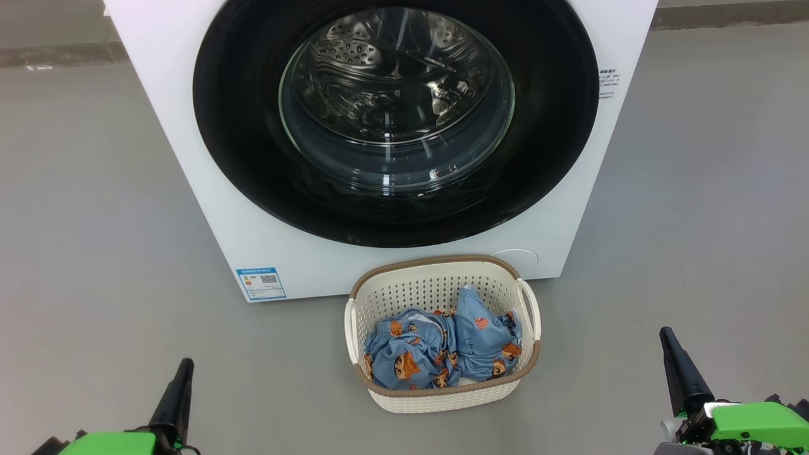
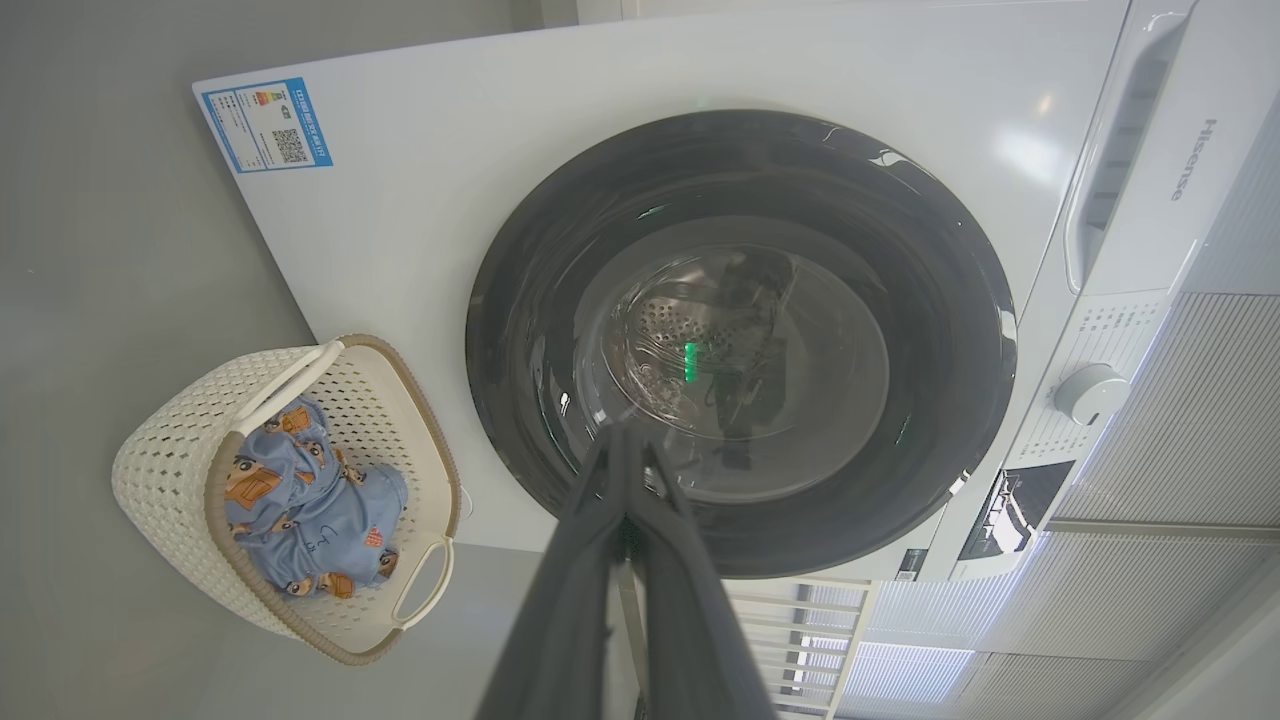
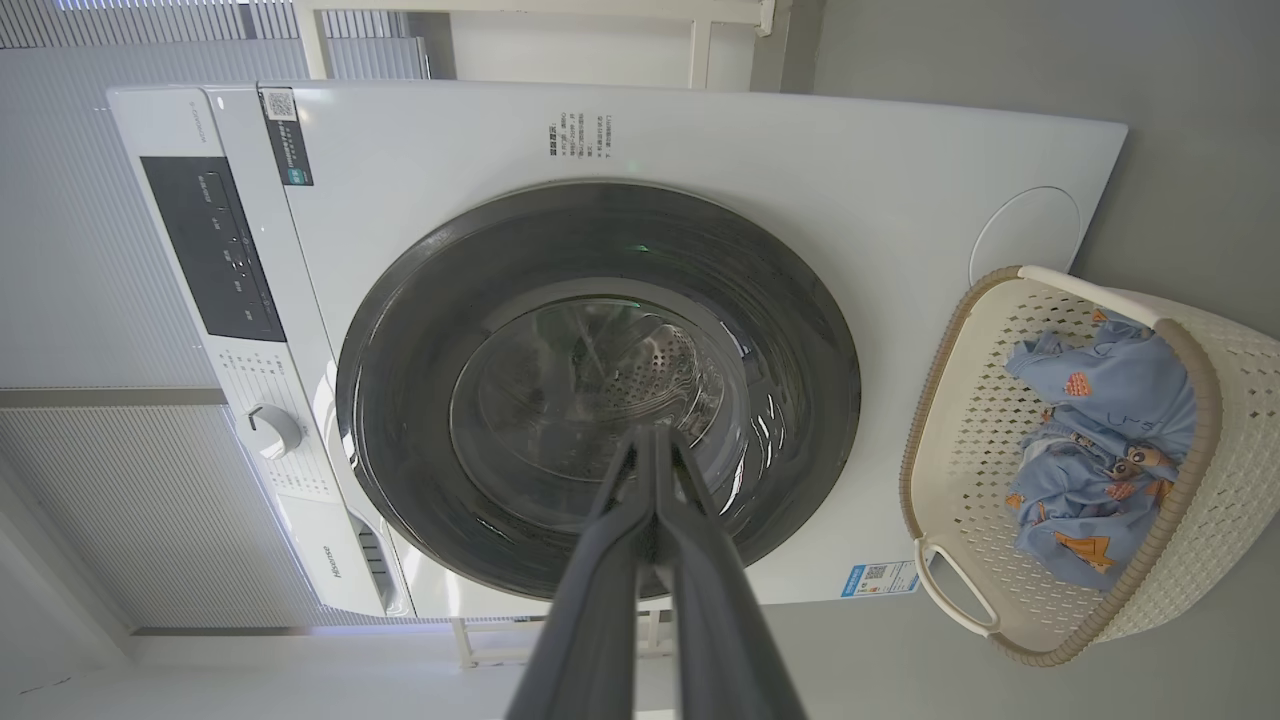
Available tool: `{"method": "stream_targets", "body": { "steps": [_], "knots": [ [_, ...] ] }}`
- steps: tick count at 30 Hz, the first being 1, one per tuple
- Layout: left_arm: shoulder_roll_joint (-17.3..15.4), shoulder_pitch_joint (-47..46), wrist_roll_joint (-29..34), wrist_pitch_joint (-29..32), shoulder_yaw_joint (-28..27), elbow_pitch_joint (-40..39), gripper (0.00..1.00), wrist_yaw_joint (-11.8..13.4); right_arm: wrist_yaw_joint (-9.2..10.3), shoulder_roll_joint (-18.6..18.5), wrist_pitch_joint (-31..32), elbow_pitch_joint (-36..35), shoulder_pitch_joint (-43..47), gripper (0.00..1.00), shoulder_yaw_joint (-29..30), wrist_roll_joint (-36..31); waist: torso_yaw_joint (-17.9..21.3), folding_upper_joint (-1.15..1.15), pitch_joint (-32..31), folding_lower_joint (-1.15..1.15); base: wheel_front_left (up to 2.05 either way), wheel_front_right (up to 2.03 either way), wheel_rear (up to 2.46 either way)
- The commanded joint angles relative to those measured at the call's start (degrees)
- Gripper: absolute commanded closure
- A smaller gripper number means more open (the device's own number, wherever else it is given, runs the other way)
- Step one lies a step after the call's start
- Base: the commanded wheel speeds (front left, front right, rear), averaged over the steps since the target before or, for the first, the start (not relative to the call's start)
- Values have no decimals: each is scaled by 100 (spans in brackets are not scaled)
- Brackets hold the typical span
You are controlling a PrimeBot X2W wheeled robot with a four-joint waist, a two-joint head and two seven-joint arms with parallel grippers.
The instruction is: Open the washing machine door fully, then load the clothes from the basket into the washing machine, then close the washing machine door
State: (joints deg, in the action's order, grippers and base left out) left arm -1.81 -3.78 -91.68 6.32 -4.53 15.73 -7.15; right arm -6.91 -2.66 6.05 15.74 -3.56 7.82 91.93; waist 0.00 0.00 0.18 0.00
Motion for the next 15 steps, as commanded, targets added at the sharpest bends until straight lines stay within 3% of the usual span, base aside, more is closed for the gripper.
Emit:
{"method": "stream_targets", "body": {
  "steps": [1, 2, 3, 15],
  "knots": [
    [-107, -240, -52, 14, -196, -170, 100, -34, -58, -21, 42, -172, -262, 100, -133, 26, 0, 0, 0, 0, 0, 0, 0],
    [-107, -240, -52, 14, -196, -170, 100, -34, -58, -21, 42, -172, -262, 100, -133, 26, 0, 0, 0, 0, 0, 0, 0],
    [13, 20, 7, -1, 7, 43, 0, 9, 0, 4, -8, 48, 15, 0, -1, -1, 0, 0, 0, 0, 0, 0, 0],
    [99, 199, 110, -149, 69, 162, 0, 14, -3, 35, -131, 219, 153, 0, -72, -31, -4, 0, -11, 8, 0, 0, 0]
  ]
}}
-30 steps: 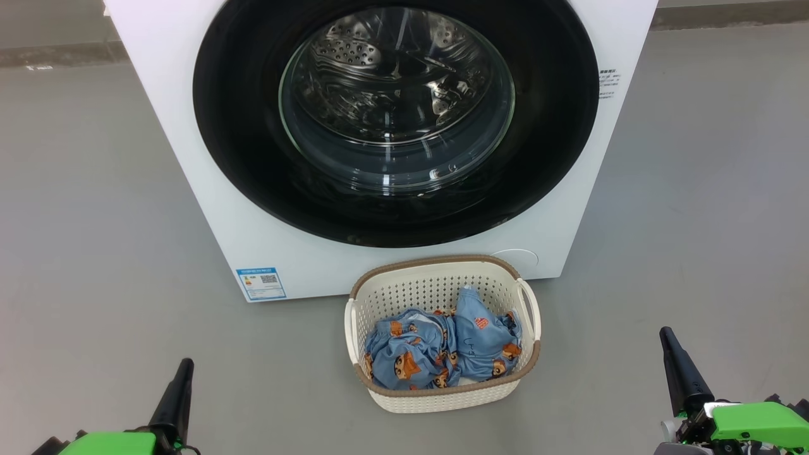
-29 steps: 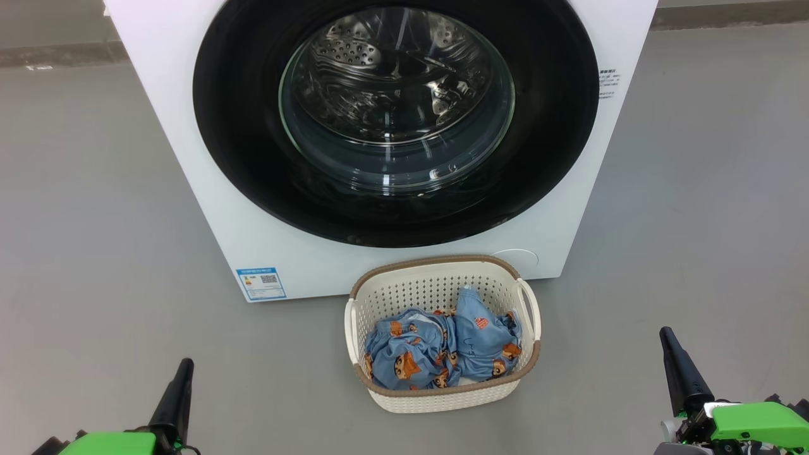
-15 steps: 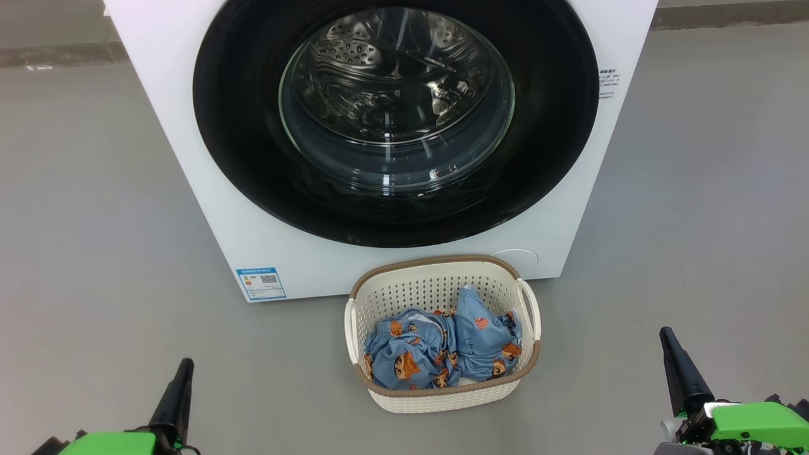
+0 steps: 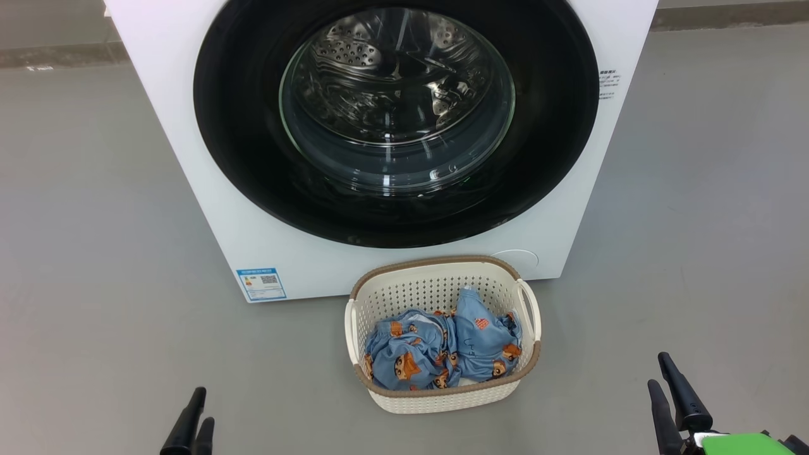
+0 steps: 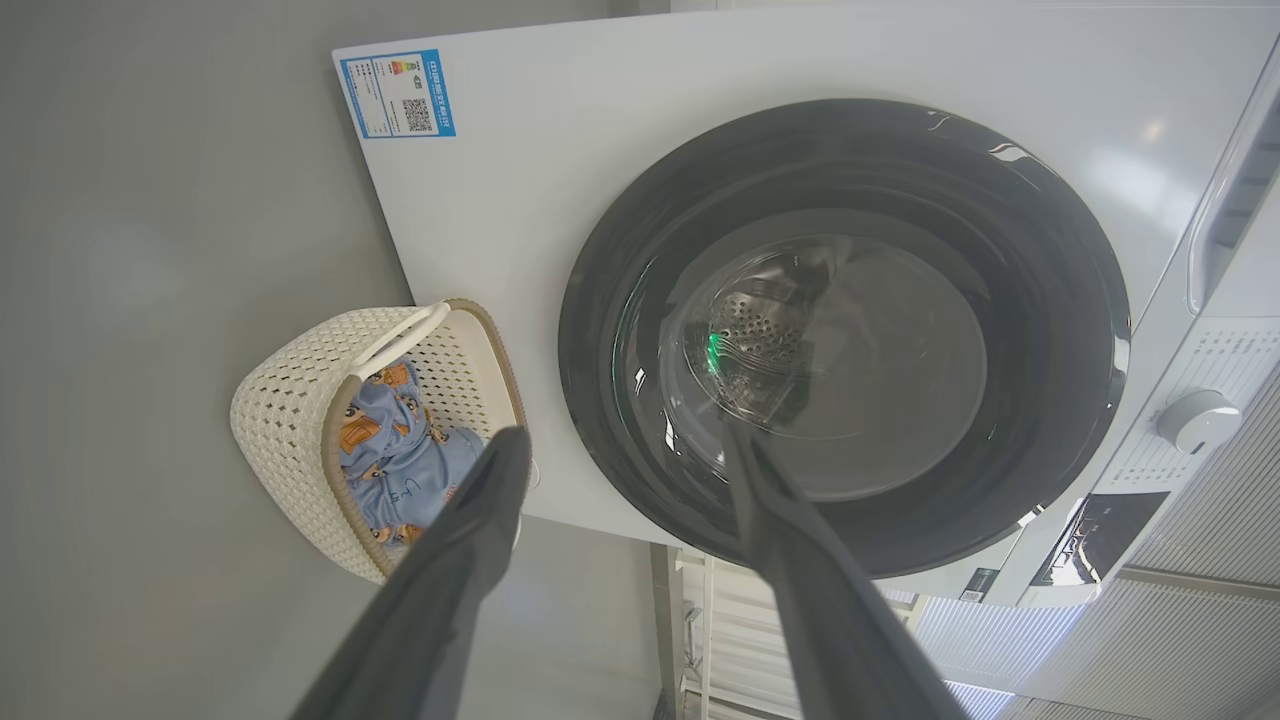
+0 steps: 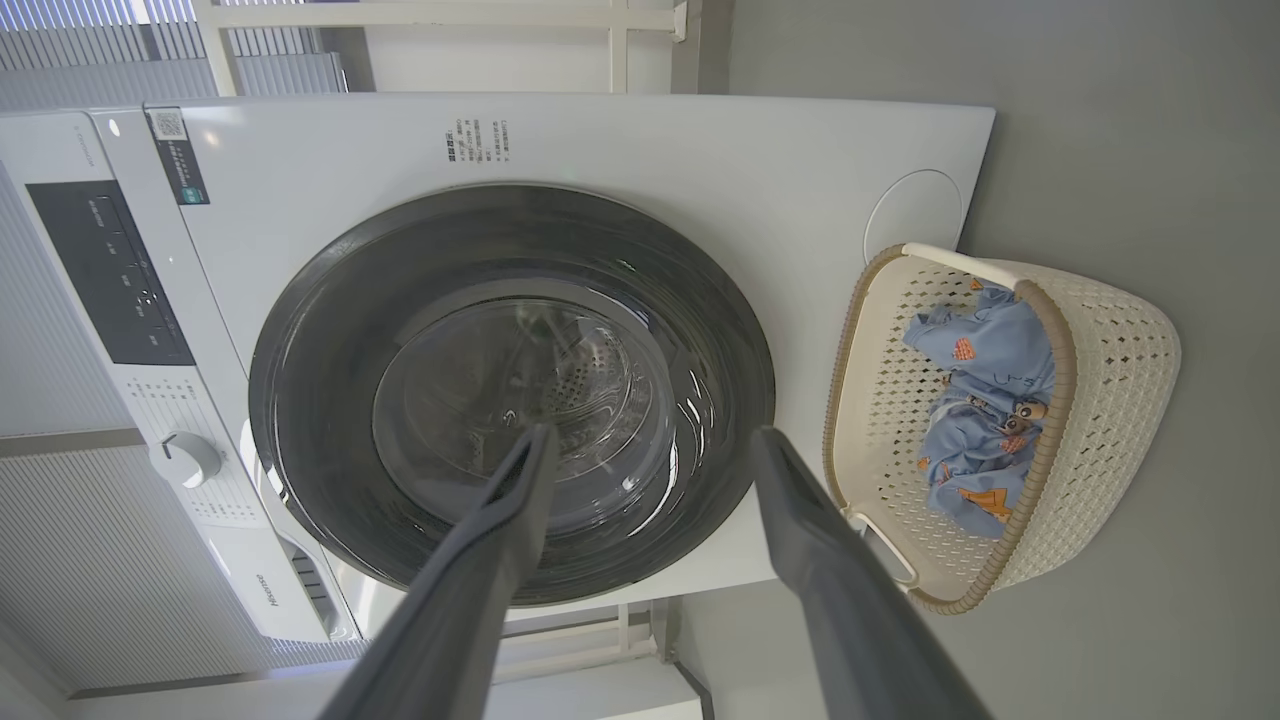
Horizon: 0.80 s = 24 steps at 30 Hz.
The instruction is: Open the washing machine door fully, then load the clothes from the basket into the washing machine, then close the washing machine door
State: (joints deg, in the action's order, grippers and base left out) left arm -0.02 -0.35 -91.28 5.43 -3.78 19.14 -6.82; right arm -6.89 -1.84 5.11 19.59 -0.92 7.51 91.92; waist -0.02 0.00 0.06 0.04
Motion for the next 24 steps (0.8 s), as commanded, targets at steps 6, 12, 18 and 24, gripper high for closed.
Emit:
{"method": "stream_targets", "body": {
  "steps": [6, 12, 18, 24],
  "knots": [
    [-95, -145, 294, -163, -4, -274, 0, -21, -7, -99, -153, -180, -134, 0, -127, -214, -5, 0, 11, -3, 0, 0, 0],
    [-123, -147, 616, -265, 19, -374, 0, -24, -10, -152, -261, -189, -174, 0, -202, -472, -7, 0, 13, -3, 0, 0, 0],
    [-148, -135, 876, -349, 47, -443, 0, -26, -12, -191, -345, -205, -208, 0, -249, -716, -6, 0, 13, -3, 0, 0, 0],
    [-173, -135, 1259, -452, 59, -497, 0, -28, -15, -237, -446, -230, -241, 0, -309, -1058, -5, 0, 15, -4, 0, 0, 0]
  ]
}}
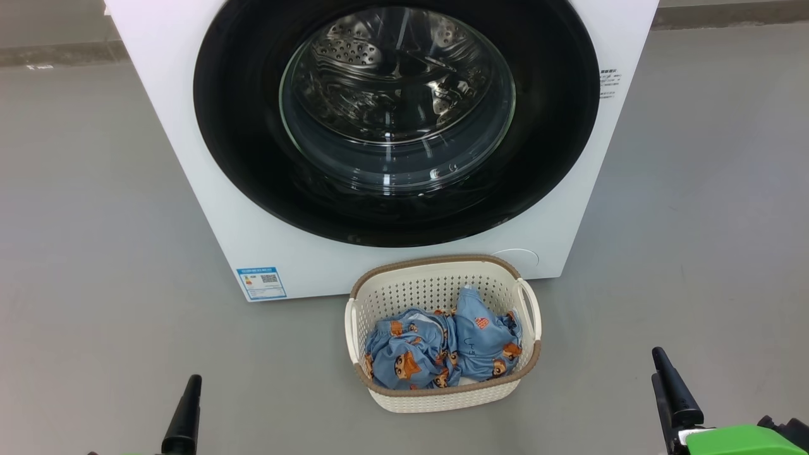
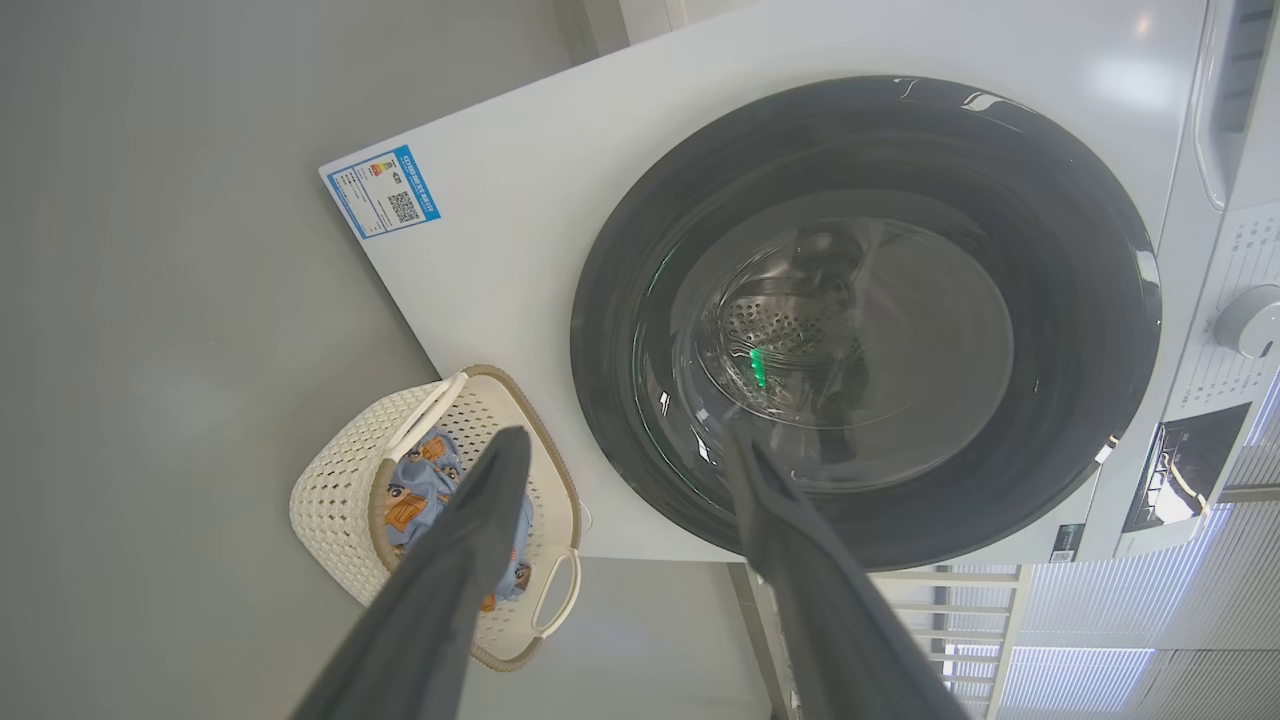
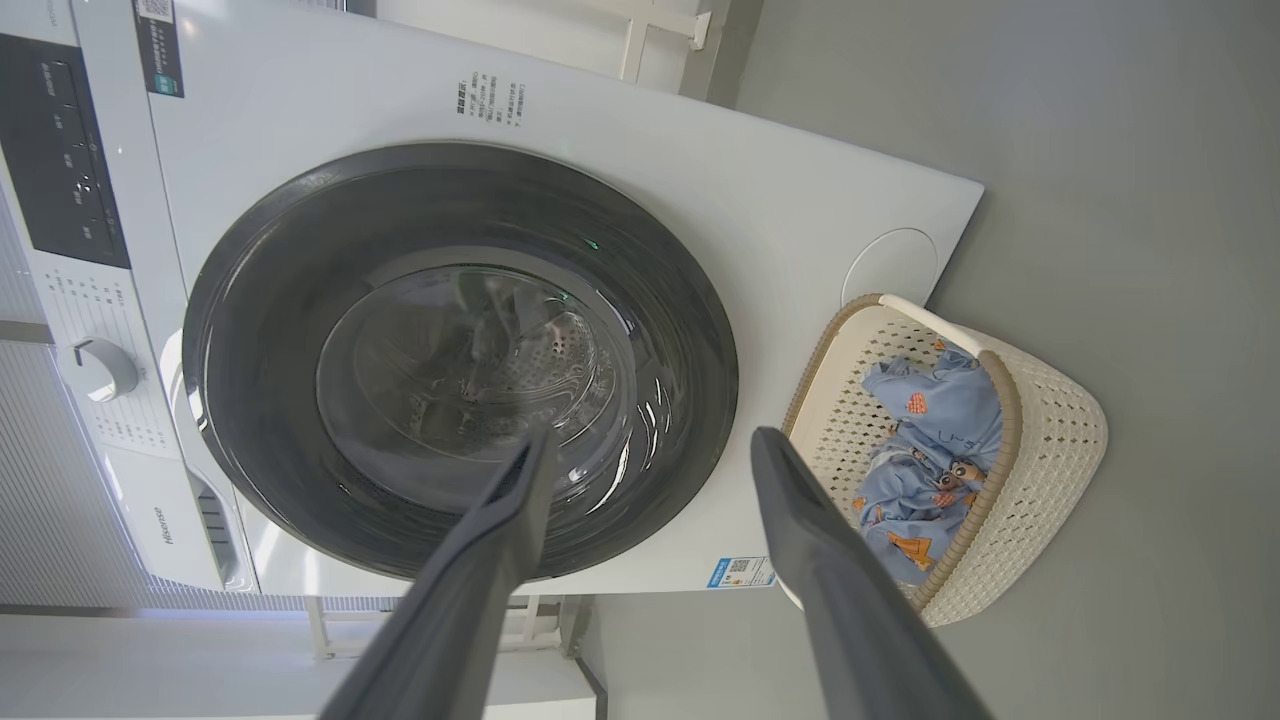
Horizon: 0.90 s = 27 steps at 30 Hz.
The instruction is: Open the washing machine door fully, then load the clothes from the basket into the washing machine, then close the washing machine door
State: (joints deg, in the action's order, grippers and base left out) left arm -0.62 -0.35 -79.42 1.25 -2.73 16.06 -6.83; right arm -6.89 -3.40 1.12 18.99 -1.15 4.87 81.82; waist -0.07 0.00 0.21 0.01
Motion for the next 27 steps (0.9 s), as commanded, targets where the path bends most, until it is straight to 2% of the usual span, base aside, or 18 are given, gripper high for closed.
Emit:
{"method": "stream_targets", "body": {
  "steps": [1, 27],
  "knots": [
    [-114, -136, 138, -50, -45, -197, 0, -28, -16, -90, -63, -173, -223, 0, -59, -112, 0, 0, 1, -1, 0, 0, 0],
    [-234, -124, 2297, -493, 94, -385, 0, -39, -28, -362, -498, -88, -383, 0, -492, -1998, 5, 0, -9, -1, 0, 0, 0]
  ]
}}
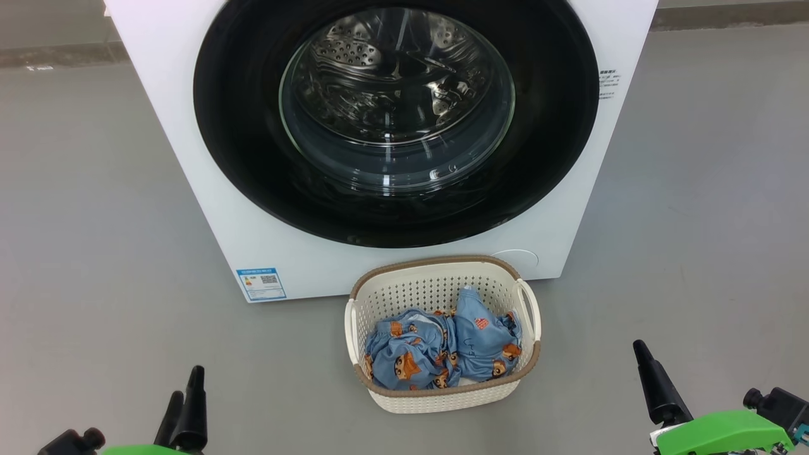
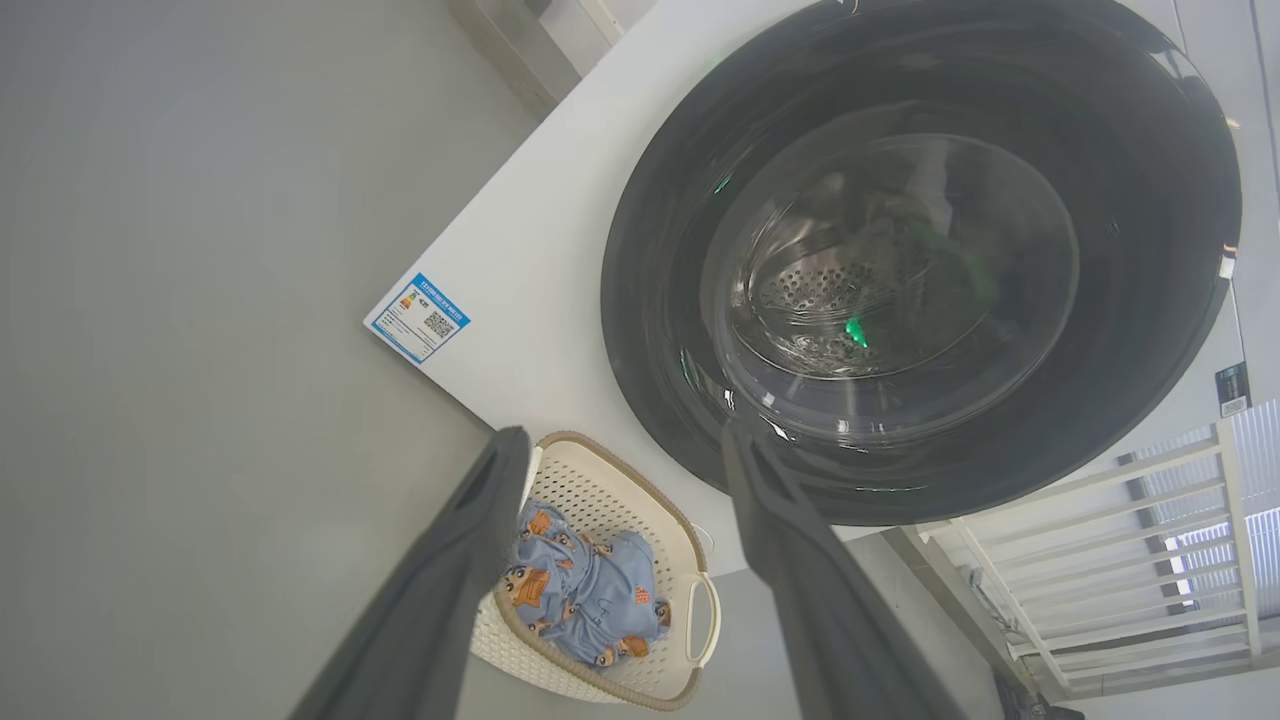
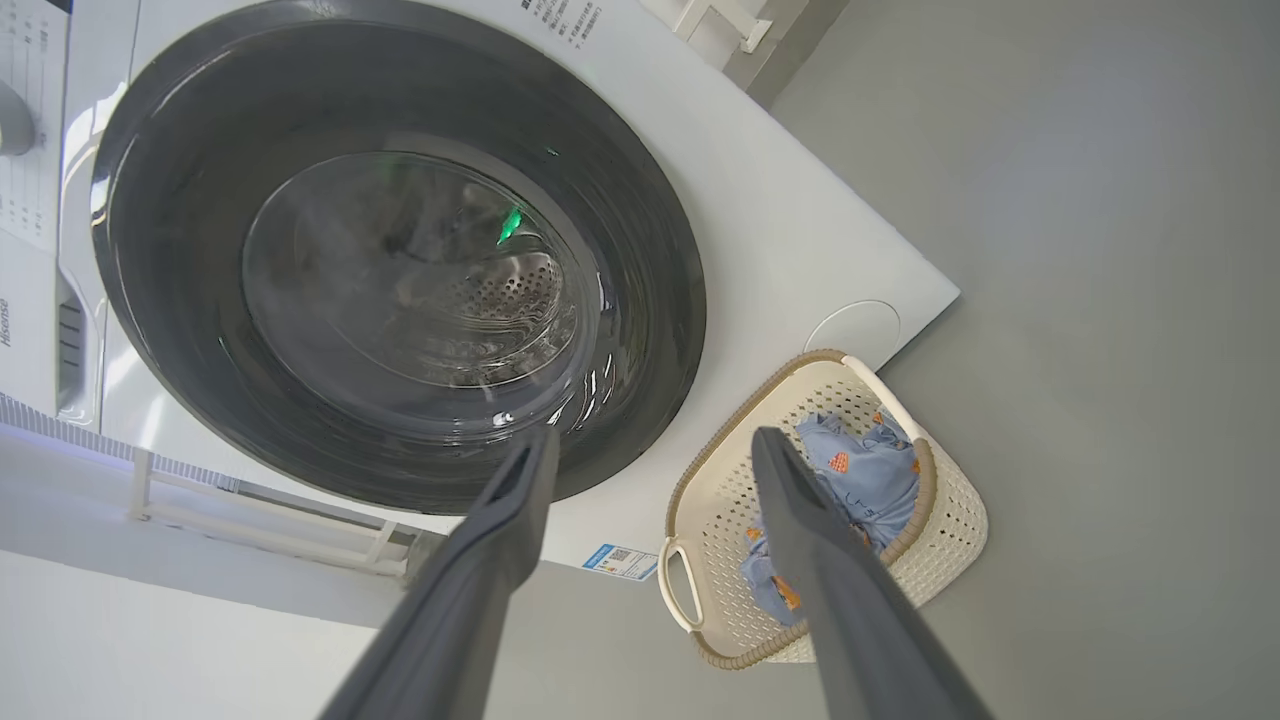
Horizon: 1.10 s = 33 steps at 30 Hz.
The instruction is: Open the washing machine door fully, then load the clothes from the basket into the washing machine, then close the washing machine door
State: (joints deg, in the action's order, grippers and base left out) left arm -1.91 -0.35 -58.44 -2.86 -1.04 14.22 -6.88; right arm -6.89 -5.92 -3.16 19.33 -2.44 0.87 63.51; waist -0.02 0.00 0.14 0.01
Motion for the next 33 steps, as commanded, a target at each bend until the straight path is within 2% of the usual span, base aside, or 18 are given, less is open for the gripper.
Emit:
{"method": "stream_targets", "body": {
  "steps": [1, 33],
  "knots": [
    [-109, -123, 292, -99, -72, -209, 0, -33, -28, -121, -88, -116, -261, 0, -110, -236, 0, 0, -3, 0, 0, 0, 0],
    [-191, -54, 2628, -644, 51, -407, 0, -47, -44, -380, -624, 43, -396, 0, -551, -2167, 7, 0, -45, 0, 0, 0, 0]
  ]
}}
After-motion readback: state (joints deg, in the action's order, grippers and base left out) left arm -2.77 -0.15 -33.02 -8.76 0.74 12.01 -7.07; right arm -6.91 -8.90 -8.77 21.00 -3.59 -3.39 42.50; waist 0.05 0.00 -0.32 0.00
